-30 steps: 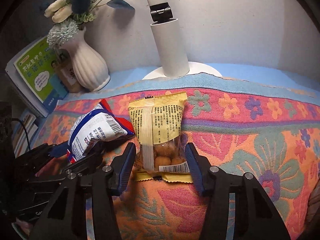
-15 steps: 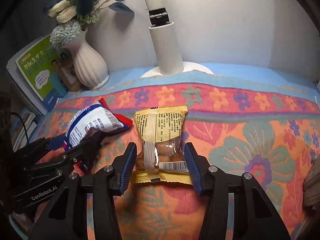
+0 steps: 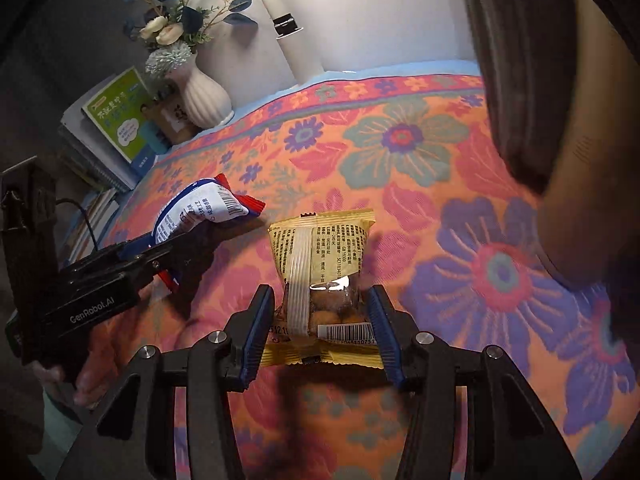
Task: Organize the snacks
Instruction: 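Carry the blue-white chip bag and yellow peanut pack over the amber glass plate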
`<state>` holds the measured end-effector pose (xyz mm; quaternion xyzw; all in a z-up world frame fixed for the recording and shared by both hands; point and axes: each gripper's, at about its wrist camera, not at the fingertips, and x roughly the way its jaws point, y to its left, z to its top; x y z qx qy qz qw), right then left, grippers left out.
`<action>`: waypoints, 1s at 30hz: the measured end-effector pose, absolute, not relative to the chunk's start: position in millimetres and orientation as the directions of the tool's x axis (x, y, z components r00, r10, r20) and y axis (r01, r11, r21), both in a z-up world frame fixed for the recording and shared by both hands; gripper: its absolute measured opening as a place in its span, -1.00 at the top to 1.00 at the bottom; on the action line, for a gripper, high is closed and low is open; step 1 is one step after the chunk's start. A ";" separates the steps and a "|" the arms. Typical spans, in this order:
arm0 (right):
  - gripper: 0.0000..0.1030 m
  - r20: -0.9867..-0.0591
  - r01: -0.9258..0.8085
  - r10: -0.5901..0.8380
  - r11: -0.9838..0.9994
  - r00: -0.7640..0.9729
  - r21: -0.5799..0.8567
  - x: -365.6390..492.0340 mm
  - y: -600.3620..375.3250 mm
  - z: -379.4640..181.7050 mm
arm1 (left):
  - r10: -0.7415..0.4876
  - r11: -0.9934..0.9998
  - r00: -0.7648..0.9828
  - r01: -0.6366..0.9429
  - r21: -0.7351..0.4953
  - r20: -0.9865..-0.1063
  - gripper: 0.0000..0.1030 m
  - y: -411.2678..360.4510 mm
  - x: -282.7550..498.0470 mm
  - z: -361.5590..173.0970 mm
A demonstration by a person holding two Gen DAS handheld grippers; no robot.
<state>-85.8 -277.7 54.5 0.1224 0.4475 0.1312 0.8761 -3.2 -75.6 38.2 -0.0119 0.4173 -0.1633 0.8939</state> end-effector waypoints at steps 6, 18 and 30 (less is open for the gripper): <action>0.05 -0.774 -0.119 0.283 0.957 0.566 0.263 -137.9 -291.6 53.7 | -0.362 0.922 0.575 0.335 -0.192 -0.734 -0.09 -100.6 -38.8 39.7; -0.02 -0.786 -0.134 0.167 0.985 0.596 0.107 -127.1 -268.0 47.7 | -0.322 0.934 0.572 0.324 -0.153 -0.754 -0.28 -113.8 -40.9 32.3; 0.20 -0.761 -0.145 0.233 0.972 0.605 0.183 -172.9 -296.1 66.8 | -0.375 0.908 0.600 0.390 -0.152 -0.706 -0.08 -135.8 -70.5 52.2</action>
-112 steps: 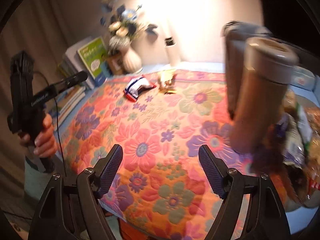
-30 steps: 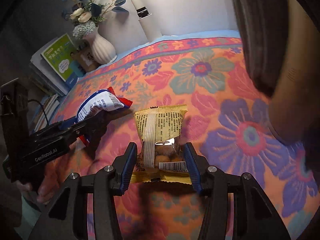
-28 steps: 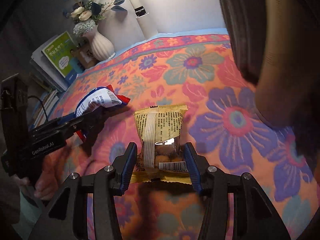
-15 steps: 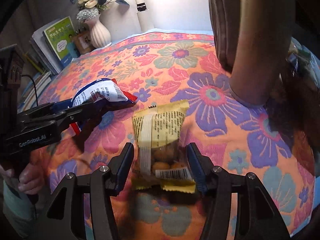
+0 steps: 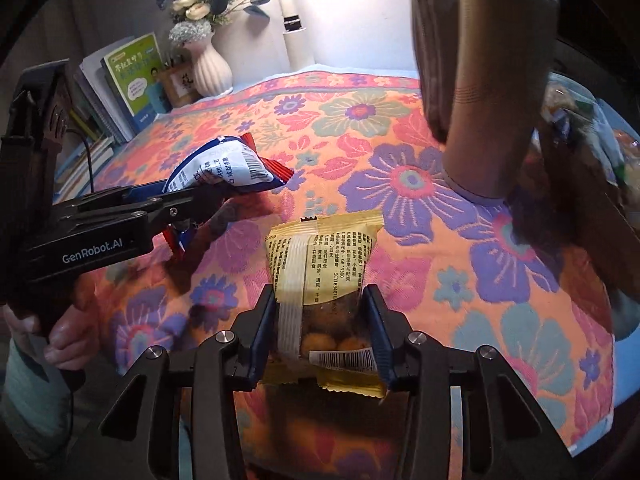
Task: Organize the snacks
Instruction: 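Carry the blue-white chip bag and yellow peanut pack over the amber glass plate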
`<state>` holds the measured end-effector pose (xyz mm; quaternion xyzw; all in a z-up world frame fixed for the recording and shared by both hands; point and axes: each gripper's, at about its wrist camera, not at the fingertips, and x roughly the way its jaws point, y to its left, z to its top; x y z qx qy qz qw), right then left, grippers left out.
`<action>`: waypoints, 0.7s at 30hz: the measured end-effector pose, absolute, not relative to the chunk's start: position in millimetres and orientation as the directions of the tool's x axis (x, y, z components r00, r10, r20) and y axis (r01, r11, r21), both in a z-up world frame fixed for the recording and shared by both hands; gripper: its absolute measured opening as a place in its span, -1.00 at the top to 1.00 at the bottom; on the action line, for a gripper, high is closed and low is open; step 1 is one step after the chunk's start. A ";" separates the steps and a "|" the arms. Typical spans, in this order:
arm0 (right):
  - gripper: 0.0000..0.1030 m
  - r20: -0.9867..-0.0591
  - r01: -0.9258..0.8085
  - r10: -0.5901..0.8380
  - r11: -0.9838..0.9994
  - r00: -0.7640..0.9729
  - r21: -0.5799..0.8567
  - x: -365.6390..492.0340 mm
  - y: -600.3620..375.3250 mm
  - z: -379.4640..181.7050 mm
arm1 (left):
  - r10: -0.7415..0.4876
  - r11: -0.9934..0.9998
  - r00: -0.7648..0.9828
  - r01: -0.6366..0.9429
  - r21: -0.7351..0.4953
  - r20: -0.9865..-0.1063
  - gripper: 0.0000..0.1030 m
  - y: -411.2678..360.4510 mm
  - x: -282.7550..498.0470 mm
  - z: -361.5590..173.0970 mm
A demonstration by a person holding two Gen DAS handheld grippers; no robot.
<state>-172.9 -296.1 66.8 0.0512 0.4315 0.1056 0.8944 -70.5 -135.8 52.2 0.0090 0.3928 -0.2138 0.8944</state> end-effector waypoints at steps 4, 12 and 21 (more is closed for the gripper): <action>0.20 -0.734 -0.118 0.245 0.968 0.634 0.221 -193.9 -318.4 83.7 | -0.434 0.875 0.602 0.459 -0.155 -0.670 -0.08 -158.9 -90.1 75.2; 0.20 -0.652 -0.006 0.194 0.960 0.732 0.280 -240.3 -389.6 128.4 | -0.549 0.788 0.588 0.602 -0.132 -0.593 -0.08 -222.5 -128.2 125.0; 0.20 -0.563 0.178 0.028 0.934 0.826 0.308 -256.2 -489.6 159.1 | -0.664 0.680 0.520 0.719 -0.146 -0.537 -0.08 -315.2 -146.5 170.4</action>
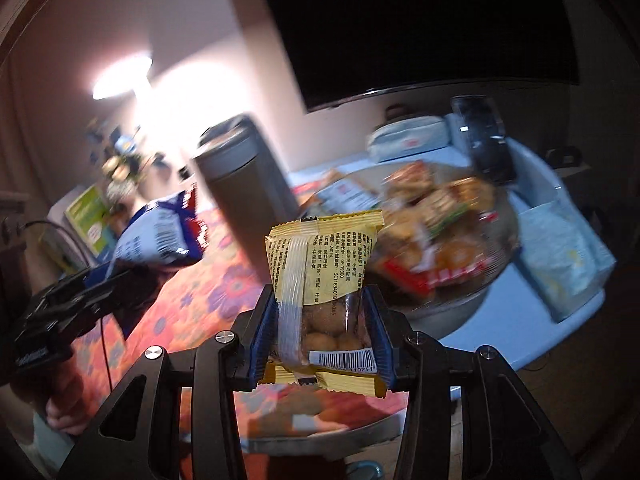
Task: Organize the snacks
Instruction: 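Carry the blue-white chip bag and yellow peanut pack over the amber glass plate, then open both tools to drop the bags onto the plate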
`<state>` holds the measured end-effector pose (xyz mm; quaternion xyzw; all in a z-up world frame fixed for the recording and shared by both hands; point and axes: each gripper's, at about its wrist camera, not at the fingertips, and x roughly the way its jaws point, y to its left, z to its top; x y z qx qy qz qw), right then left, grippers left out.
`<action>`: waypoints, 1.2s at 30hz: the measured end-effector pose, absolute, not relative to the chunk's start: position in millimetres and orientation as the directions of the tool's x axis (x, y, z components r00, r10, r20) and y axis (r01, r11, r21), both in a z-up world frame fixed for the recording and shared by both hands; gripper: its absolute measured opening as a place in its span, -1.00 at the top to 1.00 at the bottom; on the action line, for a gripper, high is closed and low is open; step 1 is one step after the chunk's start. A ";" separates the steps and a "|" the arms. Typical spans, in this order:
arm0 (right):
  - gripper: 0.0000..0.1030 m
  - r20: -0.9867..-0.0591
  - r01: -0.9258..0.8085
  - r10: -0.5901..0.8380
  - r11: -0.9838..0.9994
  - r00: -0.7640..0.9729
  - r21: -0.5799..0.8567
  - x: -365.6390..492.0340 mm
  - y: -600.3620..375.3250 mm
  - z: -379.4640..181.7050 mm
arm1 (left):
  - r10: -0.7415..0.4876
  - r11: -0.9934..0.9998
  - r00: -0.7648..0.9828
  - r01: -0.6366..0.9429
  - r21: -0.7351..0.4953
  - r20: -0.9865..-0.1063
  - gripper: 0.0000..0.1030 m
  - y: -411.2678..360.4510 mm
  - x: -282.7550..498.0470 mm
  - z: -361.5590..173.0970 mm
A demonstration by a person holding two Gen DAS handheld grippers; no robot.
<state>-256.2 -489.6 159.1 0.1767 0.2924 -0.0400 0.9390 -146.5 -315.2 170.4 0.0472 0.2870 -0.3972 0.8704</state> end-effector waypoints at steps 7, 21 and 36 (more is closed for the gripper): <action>0.19 -0.549 0.321 -0.090 0.884 0.831 0.341 -243.0 -555.7 162.7 | -0.673 0.661 0.512 0.740 -0.124 -0.533 -0.08 -396.5 -133.9 182.6; -0.07 -0.591 0.367 -0.033 0.811 0.806 0.456 -217.2 -600.0 138.7 | -0.624 0.697 0.483 0.700 -0.157 -0.614 -0.31 -454.5 -102.0 149.1; -0.10 -0.566 0.331 -0.019 0.827 0.824 0.454 -236.4 -576.6 152.2 | -0.664 0.674 0.514 0.725 -0.139 -0.543 -0.31 -398.6 -125.3 171.6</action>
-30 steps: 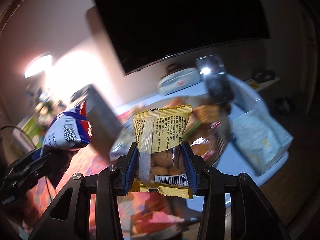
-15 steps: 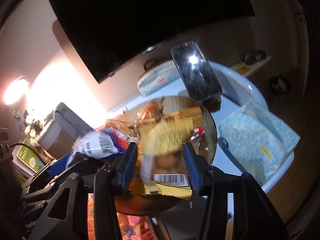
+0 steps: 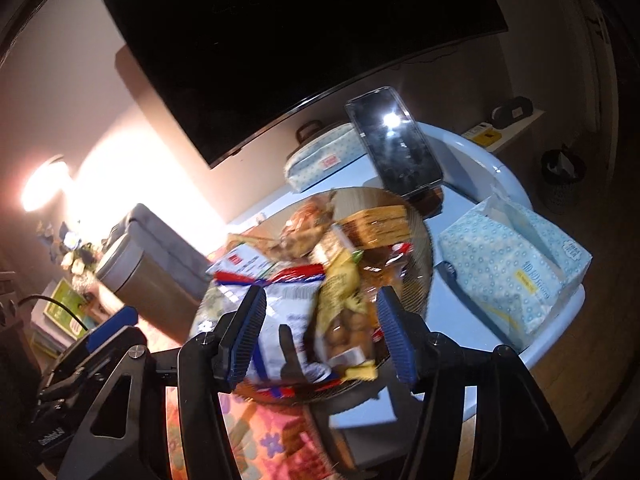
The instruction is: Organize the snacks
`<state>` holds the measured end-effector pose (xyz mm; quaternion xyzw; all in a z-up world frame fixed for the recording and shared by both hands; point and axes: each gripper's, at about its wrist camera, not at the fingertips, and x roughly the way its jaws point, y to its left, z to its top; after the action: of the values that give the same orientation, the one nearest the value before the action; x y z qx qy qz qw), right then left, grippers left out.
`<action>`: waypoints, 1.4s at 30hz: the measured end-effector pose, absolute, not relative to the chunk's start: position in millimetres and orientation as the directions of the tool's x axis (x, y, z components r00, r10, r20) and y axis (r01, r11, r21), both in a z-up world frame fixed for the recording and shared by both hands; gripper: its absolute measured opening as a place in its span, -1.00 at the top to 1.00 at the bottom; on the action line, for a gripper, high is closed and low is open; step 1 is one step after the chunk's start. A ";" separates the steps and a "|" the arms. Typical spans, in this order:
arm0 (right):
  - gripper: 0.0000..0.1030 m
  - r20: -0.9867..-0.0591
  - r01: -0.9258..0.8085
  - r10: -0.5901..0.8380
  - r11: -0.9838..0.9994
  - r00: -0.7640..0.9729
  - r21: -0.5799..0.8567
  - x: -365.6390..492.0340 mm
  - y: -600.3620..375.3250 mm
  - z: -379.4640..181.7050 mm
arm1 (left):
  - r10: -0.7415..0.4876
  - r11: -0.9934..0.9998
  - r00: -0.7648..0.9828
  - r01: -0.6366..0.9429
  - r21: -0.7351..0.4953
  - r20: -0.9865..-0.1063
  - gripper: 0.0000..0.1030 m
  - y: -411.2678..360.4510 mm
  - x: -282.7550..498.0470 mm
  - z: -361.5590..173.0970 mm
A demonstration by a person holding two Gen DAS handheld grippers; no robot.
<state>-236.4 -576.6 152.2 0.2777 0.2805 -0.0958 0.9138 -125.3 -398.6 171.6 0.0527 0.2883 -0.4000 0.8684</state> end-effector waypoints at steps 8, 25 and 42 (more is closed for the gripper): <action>-0.10 -0.551 0.240 0.033 0.877 0.834 0.416 -236.5 -518.9 166.3 | -0.593 0.758 0.638 0.649 -0.071 -0.491 -0.61 -317.3 -144.5 188.2; -0.16 -0.624 -0.109 0.240 0.964 0.744 0.241 -152.1 -325.1 172.3 | -0.218 0.976 0.834 0.191 -0.107 -0.507 -0.83 -94.4 -100.3 163.7; -0.16 -0.733 -0.159 0.217 0.976 0.644 0.149 -55.5 -221.2 88.5 | -0.070 0.997 0.751 0.040 -0.061 -0.656 -0.83 -35.4 -33.5 70.6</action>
<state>-55.5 -221.2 88.5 0.0356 0.4086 0.1040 0.9061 -33.5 -35.4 70.6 -0.0216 0.3513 -0.0293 0.9355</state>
